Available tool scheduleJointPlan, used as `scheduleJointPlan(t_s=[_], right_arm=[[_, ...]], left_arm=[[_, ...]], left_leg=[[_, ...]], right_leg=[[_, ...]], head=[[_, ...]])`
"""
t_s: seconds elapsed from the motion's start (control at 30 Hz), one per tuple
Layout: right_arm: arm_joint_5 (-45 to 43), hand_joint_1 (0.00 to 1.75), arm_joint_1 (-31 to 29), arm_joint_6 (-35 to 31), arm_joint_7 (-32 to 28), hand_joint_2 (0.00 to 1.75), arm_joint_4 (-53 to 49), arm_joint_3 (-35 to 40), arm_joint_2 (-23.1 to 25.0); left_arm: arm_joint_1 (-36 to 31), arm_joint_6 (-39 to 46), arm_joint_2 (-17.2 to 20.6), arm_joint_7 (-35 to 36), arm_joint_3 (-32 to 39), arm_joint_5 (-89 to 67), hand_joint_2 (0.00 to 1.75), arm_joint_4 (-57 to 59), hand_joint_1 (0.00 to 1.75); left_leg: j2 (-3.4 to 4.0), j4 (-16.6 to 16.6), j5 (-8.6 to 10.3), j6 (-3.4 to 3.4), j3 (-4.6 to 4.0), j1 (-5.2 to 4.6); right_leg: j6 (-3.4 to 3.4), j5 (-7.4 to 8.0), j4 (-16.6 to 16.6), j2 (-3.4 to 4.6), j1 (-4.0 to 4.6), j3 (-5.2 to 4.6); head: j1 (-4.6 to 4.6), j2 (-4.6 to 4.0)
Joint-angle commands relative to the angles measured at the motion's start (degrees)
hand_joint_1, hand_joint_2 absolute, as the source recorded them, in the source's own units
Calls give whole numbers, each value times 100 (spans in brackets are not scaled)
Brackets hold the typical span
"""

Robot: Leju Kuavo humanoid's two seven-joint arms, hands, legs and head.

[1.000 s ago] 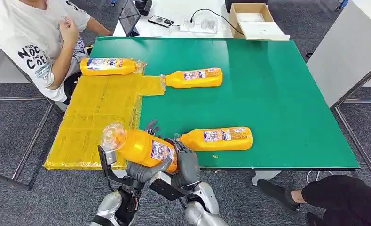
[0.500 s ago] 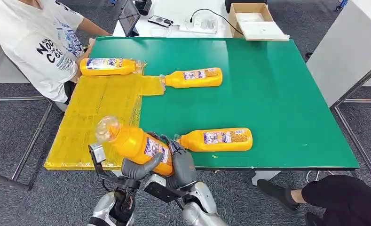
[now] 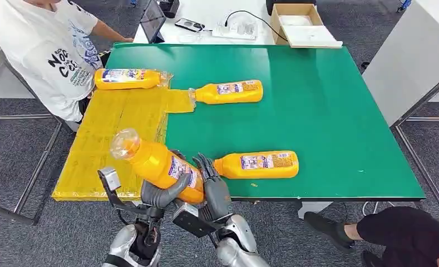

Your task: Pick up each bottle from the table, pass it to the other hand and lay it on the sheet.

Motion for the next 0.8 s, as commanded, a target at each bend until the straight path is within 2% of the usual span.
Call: scheduleJointPlan(t_s=[0.03, 0.13, 0.2, 0.27, 0.33, 0.37, 0.4, 0.47, 0.5, 0.53, 0.57, 0.63, 0.67, 0.77, 0.8], right_arm=[[-302, 0, 394, 81, -230, 0, -1238, -247, -343], [-439, 0, 482, -203, -346, 0, -1924, -354, -362], [-775, 0, 598, -412, -609, 0, -2387, -499, -338], [-831, 0, 628, -410, -593, 0, -2584, -483, -393], [-831, 0, 628, -410, -593, 0, -2584, -483, -393], [-933, 0, 650, -572, -755, 0, -2591, -549, -336], [-1049, 0, 638, -609, -880, 0, -2646, -571, -317], [-1170, 0, 628, -748, -967, 0, -2808, -578, -328], [-1228, 0, 634, -813, -968, 0, -2939, -573, -351], [-1253, 0, 641, -924, -968, 0, -3077, -553, -374], [-1336, 0, 667, -1144, -968, 0, -3336, -470, -459], [-1398, 0, 731, -1148, -968, 0, -3656, -596, -413], [-1352, 0, 745, -1148, -968, 0, -3717, -627, -404], [-1352, 0, 745, -1148, -968, 0, -3717, -627, -404], [-1381, 0, 760, -1148, -968, 0, -3805, -678, -378]], left_arm=[[-1166, 1870, -37, -726, 632, -1296, 175, 591, 175], [-1672, 2533, 128, -987, 1064, -1725, 175, 1229, 175], [-2001, 3353, 286, -1286, 1252, -2453, 175, 1815, 175], [-2210, 3397, 349, -1517, 1441, -2634, 175, 2228, 175], [-2210, 3397, 349, -1517, 1441, -2634, 175, 2228, 175], [-2235, 3708, 305, -1541, 1544, -2792, 175, 2313, 175], [-2305, 4269, 430, -1545, 1470, -3316, 175, 2483, 175], [-2531, 4747, 637, -1451, 1532, -3950, 175, 3077, 175], [-2629, 4747, 532, -1494, 2189, -4887, 175, 3286, 175], [-2695, 4747, 583, -1300, 2494, -5591, 175, 3436, 175], [-2768, 4747, 468, -1135, 3208, -6959, 175, 3472, 175], [-2803, 4747, 532, -557, 3689, -8695, 175, 3446, 175], [-2843, 4747, 589, -406, 3770, -9141, 175, 3584, 175], [-2843, 4747, 589, -406, 3770, -9141, 175, 3584, 175], [-2887, 4747, 762, 118, 3629, -10025, 175, 3838, 175]], left_leg=[[-25, 1, 0, 0, 7, 3], [-17, 4, -4, -1, 19, 7], [-11, -4, 2, -2, 13, 0], [-14, -5, 2, -2, 22, 1], [-9, -6, -2, -1, 34, 1], [-5, -5, -2, 0, 28, 1], [-2, -5, 0, 0, 23, 2], [-5, -4, -5, -1, 36, 1], [-4, -5, -1, -2, 27, 2], [-3, -4, -7, -2, 38, 3], [8, -5, -4, -2, 29, 1], [18, 0, -9, -3, 32, 4], [9, -2, -2, -3, 21, 2], [10, -3, 0, -1, 15, 1], [17, 0, -7, -2, 29, 5]], right_leg=[[-10, -8, 1, -28, 5, 18], [-16, -9, 3, -22, 10, 30], [-12, -2, 1, -14, 3, 20], [-14, -4, -1, -17, 5, 31], [-15, -6, -4, -13, 6, 42], [-12, -5, -4, -8, 5, 36], [-10, -3, -4, -5, 5, 32], [-14, -9, -3, -10, 5, 45], [-12, -4, -2, -6, 4, 36], [-17, -9, -2, -5, 7, 48], [-14, -3, -2, 7, 4, 36], [-16, -3, 1, 15, 8, 37], [-12, -1, 1, 7, 5, 27], [-9, 1, 0, 8, 3, 20], [-14, -3, -2, 11, 9, 34]], head=[[2, 0], [4, 0], [0, 0], [0, 0], [2, 0], [2, 0], [0, 0], [2, 0], [2, 0], [2, 0], [2, 0], [0, 0], [2, 0], [2, 0], [2, 0]])
